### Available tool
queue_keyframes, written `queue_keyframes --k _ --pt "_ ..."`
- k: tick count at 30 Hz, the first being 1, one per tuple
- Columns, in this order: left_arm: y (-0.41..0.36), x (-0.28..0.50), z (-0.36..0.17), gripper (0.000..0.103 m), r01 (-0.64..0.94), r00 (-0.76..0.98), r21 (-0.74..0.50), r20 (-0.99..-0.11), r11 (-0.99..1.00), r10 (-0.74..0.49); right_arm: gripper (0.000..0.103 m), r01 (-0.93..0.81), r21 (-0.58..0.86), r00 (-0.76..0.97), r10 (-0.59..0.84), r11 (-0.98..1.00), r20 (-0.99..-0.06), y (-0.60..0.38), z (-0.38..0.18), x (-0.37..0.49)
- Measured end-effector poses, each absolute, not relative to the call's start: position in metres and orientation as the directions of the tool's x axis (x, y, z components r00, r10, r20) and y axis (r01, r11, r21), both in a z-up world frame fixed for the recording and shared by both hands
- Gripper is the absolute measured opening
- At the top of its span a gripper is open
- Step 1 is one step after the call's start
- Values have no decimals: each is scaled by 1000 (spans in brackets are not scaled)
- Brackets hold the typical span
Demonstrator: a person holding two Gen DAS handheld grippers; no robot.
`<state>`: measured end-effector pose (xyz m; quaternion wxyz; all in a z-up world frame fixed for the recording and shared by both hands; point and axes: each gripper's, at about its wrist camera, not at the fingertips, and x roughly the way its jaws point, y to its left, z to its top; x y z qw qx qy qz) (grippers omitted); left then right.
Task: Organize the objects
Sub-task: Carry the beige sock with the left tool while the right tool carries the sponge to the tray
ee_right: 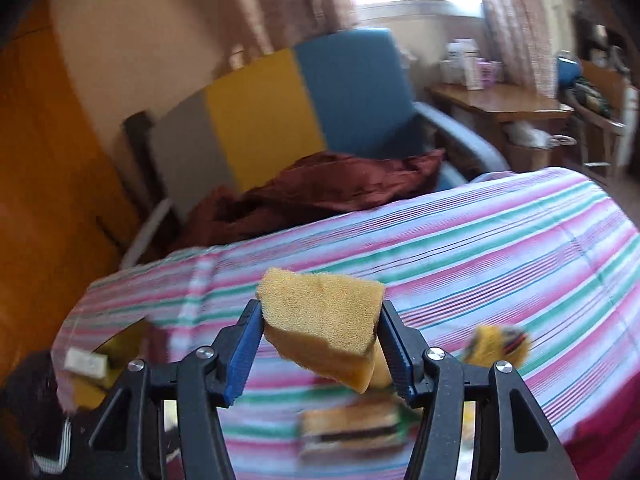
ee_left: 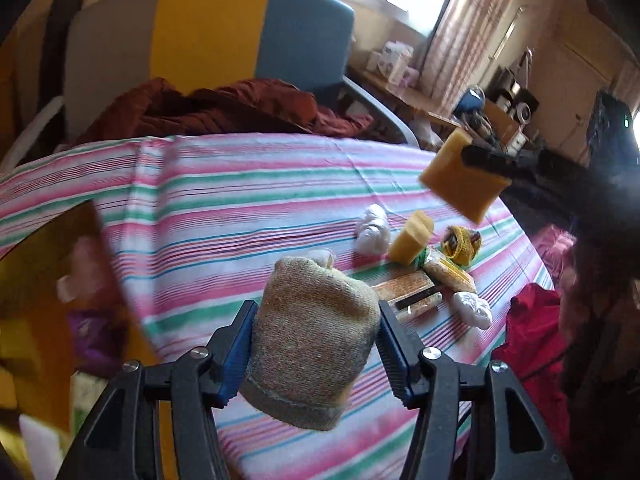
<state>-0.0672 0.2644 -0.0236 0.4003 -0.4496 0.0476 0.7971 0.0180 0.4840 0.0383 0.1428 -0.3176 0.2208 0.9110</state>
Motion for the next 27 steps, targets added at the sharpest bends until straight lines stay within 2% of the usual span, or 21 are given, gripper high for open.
queue_keyframes --k 9,17,27 --pt "148 -77 -21 58 -521 -390 -316 -739 -793 550 58 -172 343 -742 -107 -923 -662 372 20 -7" --pt "57 -89 -35 58 -347 -470 -346 -740 -871 481 58 -33 361 -679 -244 -932 -692 297 -1 -22" --pt "37 -100 -32 58 -325 -482 -407 -705 -853 520 59 98 303 -587 -301 -948 -751 233 -22 -35"
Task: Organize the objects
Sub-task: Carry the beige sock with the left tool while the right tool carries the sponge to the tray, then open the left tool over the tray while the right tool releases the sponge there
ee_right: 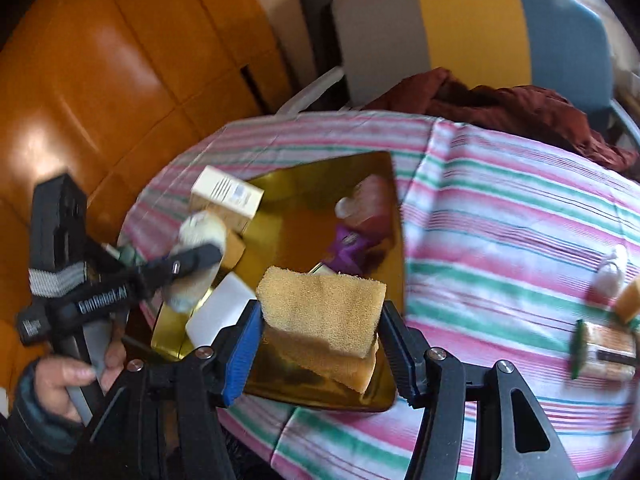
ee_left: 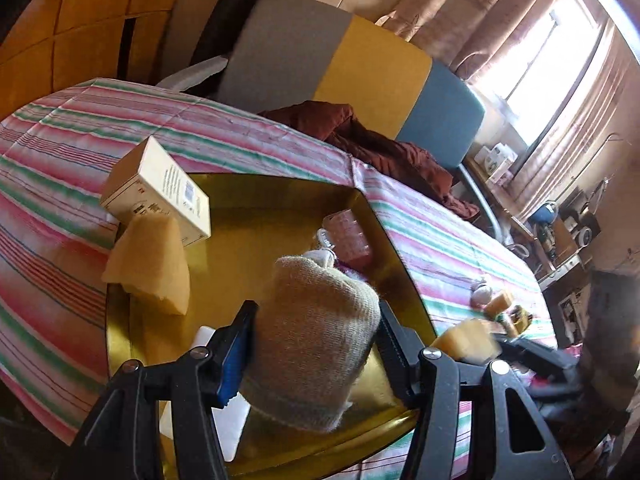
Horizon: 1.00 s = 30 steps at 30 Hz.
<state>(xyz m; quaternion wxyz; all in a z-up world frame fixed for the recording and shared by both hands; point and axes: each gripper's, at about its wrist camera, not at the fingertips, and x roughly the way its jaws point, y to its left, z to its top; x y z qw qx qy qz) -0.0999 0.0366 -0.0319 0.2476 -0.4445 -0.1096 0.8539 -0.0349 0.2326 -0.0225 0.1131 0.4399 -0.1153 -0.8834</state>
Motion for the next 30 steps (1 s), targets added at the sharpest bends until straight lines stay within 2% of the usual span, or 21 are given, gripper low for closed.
queue_keyframes --k 5,16,20,23,25,27,30 --pt "37 -102 -29 58 -336 -487 -401 -701 -852 522 60 141 264 -551 -297 -954 -780 214 -33 -34" --pt "46 -110 -35 59 -330 -467 -403 -717 -854 519 62 126 284 -533 -307 -950 -789 215 -45 -37" --pt "43 -108 -40 59 -322 -482 -358 -735 -876 477 63 131 290 -521 -315 -948 -794 211 -52 -39" --pt "37 -103 -44 59 -317 -498 -307 -751 -898 433 73 146 302 -509 -333 -942 -794 208 -56 -39" --pt "29 -99 -48 59 -297 -506 -274 -768 -915 394 90 154 317 -501 -350 -936 -792 208 -57 -39" --pt "20 -94 -51 59 -270 -517 -241 -780 -932 352 94 159 326 -508 -360 -932 -782 208 -54 -37" --pt "7 -87 -52 61 -242 -537 -198 -788 -950 301 96 151 330 -517 -359 -932 -777 212 -49 -33"
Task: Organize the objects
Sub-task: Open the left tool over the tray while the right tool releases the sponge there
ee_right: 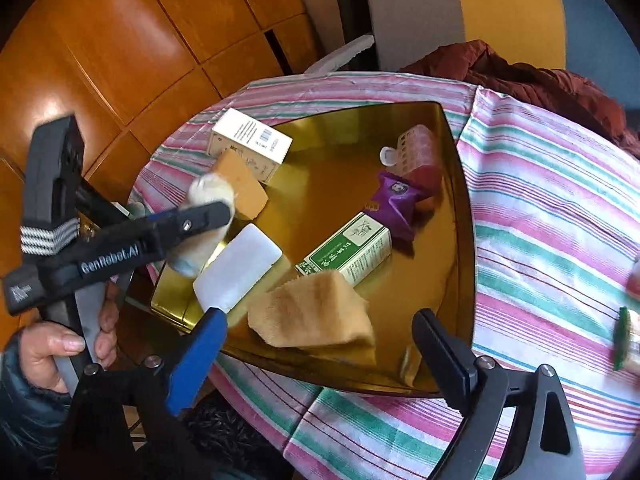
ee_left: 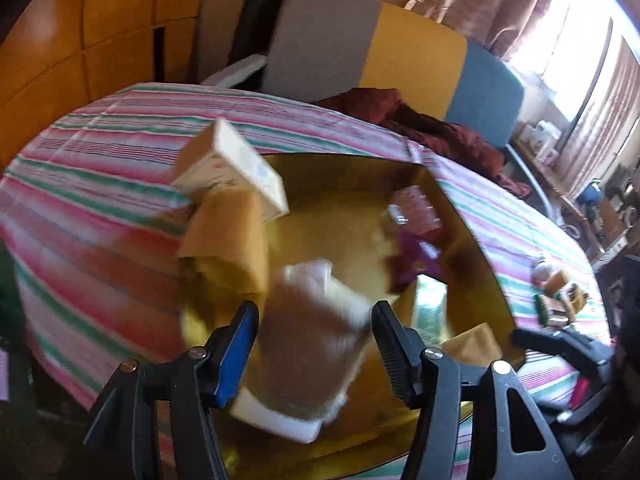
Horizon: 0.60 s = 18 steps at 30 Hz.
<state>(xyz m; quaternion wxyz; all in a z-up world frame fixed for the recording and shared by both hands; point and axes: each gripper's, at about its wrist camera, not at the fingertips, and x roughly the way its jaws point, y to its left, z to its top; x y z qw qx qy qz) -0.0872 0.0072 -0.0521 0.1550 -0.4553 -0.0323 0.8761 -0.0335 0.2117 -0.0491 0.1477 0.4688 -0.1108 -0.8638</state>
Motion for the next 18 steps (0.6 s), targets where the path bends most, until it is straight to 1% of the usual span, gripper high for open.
queue_keyframes --k 1,3,4,12,18 --pt "3 -84 -51 63 -232 -548 -183 -787 -955 284 98 148 334 -521 -360 -931 -774 213 -48 -32" --pt "-1 -79 -48 79 -230 -560 -162 -784 -960 267 99 141 343 -528 -363 -929 -767 215 -45 -29" --pt "-3 -77 -47 80 -238 -564 -159 -780 -958 270 99 137 346 -532 -364 -928 -765 217 -44 -29" --pt "-14 -66 -26 80 -189 -629 -164 -737 -968 248 102 121 340 -556 -347 -933 -755 218 -39 -20" --pt "6 -54 -3 80 -233 -673 -146 -690 -962 267 103 102 323 -576 -321 -941 -752 219 -35 -16"
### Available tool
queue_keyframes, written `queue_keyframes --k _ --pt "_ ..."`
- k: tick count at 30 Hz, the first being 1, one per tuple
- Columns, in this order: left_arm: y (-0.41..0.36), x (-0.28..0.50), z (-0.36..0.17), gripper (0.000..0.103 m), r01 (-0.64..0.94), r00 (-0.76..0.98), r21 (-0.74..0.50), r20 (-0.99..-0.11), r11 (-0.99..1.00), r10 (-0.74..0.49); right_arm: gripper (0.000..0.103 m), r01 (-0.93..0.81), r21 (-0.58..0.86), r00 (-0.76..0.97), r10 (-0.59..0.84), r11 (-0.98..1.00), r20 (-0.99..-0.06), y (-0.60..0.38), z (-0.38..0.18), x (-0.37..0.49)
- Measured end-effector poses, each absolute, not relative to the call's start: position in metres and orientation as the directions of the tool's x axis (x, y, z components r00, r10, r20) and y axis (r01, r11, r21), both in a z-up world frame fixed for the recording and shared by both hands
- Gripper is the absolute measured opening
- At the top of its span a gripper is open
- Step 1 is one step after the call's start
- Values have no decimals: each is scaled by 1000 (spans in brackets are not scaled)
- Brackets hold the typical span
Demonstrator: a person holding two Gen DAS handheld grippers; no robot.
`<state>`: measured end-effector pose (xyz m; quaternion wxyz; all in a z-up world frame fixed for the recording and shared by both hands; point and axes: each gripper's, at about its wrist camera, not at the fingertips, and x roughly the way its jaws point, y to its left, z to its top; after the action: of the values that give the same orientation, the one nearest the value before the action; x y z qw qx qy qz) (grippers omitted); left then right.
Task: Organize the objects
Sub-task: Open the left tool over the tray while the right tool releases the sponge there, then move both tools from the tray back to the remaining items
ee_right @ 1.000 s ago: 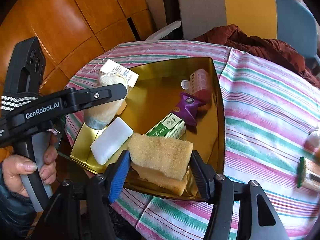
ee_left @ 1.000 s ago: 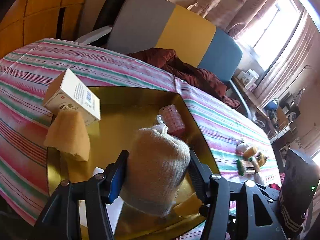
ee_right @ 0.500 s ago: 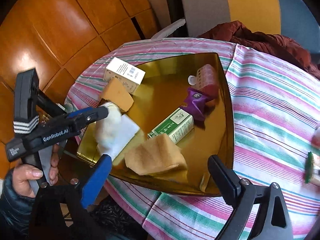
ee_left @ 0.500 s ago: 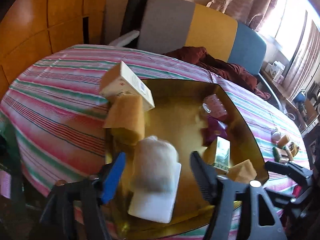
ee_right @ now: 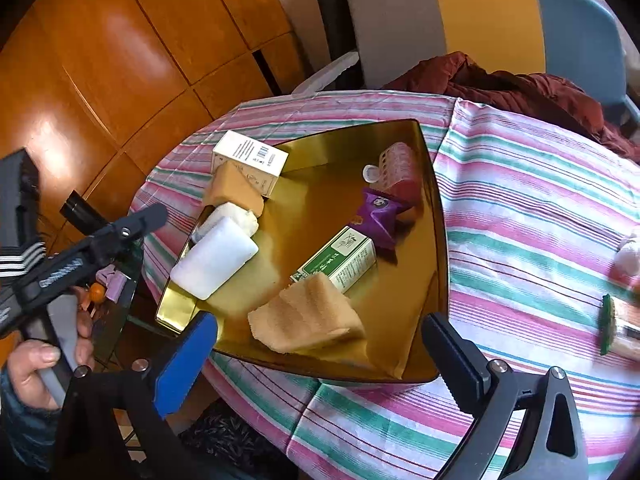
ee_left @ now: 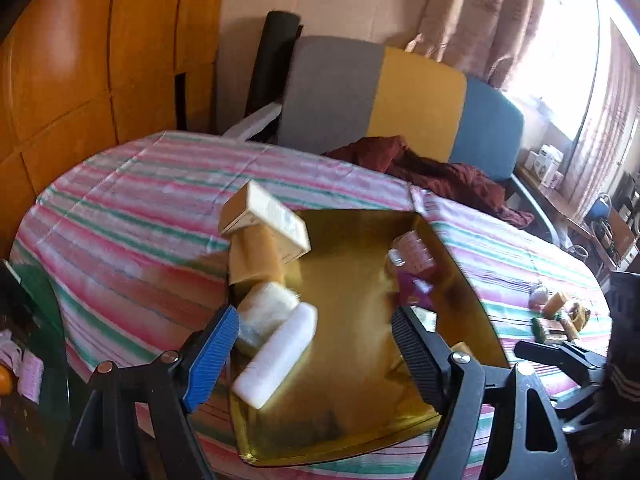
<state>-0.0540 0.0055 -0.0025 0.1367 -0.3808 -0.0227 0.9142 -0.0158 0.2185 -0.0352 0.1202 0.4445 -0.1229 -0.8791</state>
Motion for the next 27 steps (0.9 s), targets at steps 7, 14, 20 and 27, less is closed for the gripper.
queue_keyframes --k 7,14,20,27 --pt "27 -46 -2 80 -283 -664 -106 -695 -953 275 103 86 294 -587 -287 -952 -757 219 -34 -15" --pt "32 -41 -4 80 -294 -663 -82 -700 -952 265 103 69 284 -593 -268 -956 -759 222 -35 -14" --pt "34 -40 -9 80 -302 -649 -80 -712 -950 266 103 55 284 -597 -259 -957 -759 224 -35 -13" --pt "38 -38 -11 80 -309 -644 -67 -719 -949 261 103 39 287 -601 -252 -957 -758 229 -35 -12"
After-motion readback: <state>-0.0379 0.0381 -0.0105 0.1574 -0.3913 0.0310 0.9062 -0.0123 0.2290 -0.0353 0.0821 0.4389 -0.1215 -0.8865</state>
